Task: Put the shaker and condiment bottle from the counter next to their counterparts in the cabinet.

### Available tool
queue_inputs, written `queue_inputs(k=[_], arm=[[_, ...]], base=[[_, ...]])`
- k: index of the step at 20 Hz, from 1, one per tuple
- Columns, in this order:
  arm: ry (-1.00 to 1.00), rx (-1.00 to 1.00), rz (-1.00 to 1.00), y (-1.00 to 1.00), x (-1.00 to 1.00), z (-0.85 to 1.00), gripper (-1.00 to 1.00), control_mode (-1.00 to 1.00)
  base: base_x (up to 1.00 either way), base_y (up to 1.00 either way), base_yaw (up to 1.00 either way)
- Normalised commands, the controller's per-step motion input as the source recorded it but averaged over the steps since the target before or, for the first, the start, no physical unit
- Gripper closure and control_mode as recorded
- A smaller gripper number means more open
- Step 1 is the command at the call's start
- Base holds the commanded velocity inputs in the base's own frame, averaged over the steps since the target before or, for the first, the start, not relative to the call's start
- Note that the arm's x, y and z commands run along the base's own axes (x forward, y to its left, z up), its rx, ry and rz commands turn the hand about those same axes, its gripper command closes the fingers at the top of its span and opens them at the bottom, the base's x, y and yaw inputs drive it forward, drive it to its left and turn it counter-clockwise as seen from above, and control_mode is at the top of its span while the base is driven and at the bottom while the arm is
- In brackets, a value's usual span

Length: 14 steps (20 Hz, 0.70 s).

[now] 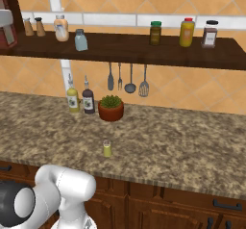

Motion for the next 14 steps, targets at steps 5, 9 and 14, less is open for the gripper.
queue_inputs(k=[5,9,14], arm=[[0.0,0.0,0.0,0.0,0.54,0.0,1.0,-1.0],[0.0,0.0,0.0,0.01,0.47,-0.01,1.0,-1.0],[0.0,0.0,0.0,0.14,0.42,-0.01,1.0,-1.0]], base=[[0.0,0.0,0.0],[0.0,0.0,0.0],[0.0,0.0,0.0]])
